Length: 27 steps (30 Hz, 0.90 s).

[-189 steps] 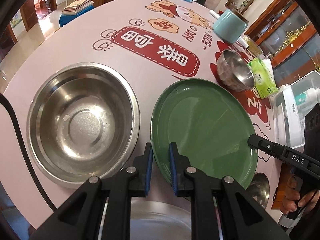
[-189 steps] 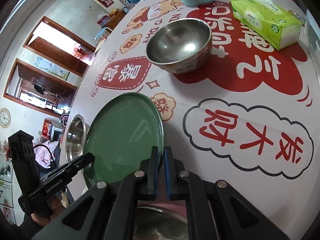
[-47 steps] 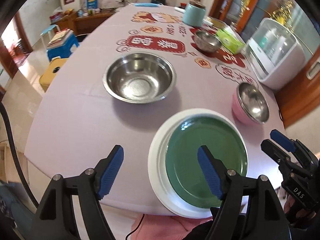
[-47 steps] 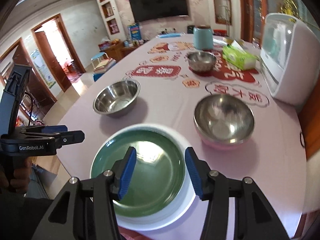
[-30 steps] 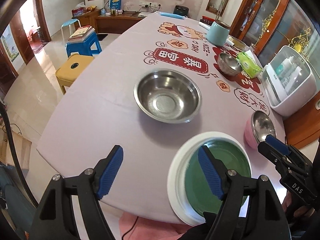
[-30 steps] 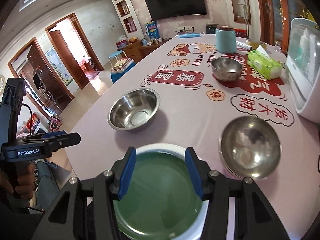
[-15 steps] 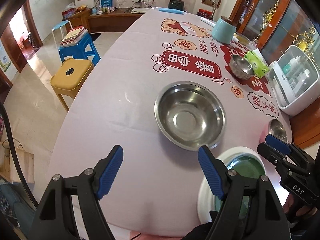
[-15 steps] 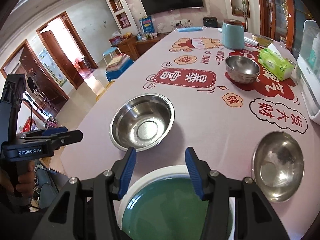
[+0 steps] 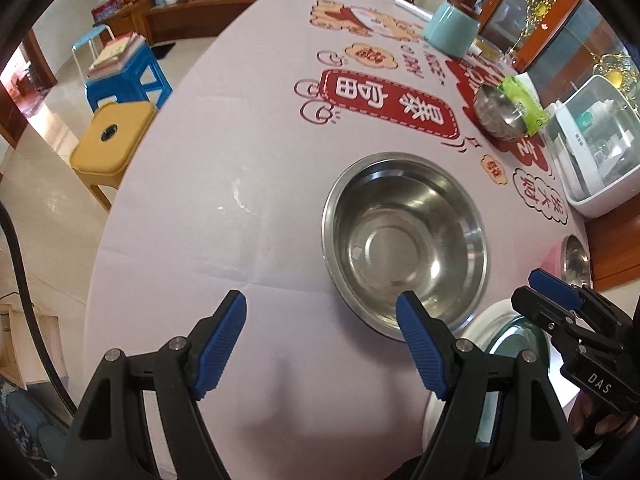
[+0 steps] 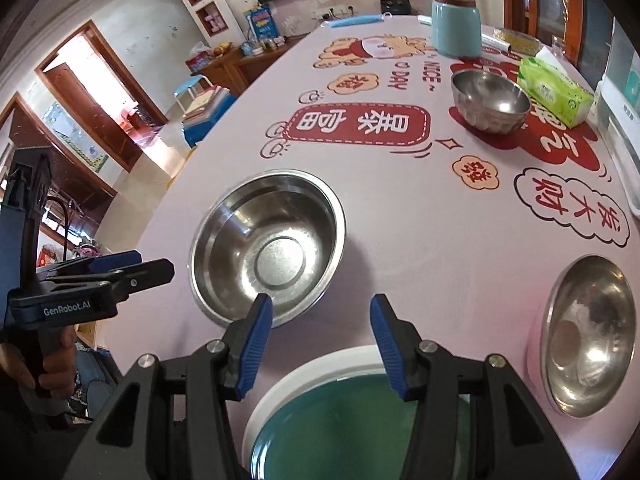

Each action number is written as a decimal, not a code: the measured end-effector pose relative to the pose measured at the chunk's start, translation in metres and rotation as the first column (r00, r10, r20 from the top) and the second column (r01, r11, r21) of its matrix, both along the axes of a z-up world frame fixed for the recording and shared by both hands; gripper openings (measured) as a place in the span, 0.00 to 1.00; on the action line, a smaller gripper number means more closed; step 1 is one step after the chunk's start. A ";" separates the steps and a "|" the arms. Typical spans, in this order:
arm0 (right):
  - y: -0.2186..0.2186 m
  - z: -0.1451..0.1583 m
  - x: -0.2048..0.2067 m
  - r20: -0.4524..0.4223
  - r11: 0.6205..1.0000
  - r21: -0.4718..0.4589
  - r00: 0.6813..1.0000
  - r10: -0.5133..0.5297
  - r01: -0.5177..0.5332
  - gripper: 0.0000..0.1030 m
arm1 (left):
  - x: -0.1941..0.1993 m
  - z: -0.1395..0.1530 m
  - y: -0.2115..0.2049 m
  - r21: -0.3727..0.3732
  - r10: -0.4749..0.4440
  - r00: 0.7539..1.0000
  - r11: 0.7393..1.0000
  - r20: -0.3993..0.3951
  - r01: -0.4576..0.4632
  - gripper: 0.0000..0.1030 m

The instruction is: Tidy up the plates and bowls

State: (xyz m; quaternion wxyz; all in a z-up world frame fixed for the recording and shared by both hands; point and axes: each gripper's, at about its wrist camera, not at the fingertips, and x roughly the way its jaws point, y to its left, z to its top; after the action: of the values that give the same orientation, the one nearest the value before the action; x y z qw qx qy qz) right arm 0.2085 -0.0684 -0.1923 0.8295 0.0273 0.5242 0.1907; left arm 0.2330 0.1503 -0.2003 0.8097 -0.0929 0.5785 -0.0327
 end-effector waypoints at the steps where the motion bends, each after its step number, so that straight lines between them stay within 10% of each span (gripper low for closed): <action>1: 0.002 -0.002 0.002 -0.006 1.000 0.001 1.000 -0.001 0.001 0.50 | 0.003 -0.003 0.002 -0.005 -0.002 1.000 1.000 -0.006 0.002 0.74; 15: 0.018 -0.033 0.023 -0.096 1.000 -0.024 0.995 0.002 -0.004 0.49 | 0.026 -0.039 0.009 -0.070 -0.012 0.997 0.997 -0.073 0.007 0.64; 27: 0.017 -0.043 0.030 -0.128 1.000 0.010 0.992 -0.003 0.005 0.26 | 0.036 -0.049 0.004 -0.120 -0.035 0.996 0.992 -0.081 0.025 0.36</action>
State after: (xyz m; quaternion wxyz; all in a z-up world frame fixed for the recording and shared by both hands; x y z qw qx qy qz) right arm 0.2389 -0.0515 -0.2354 0.7943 0.0447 0.5754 0.1895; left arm 0.2693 0.1539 -0.2498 0.7773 -0.1334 0.6101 -0.0755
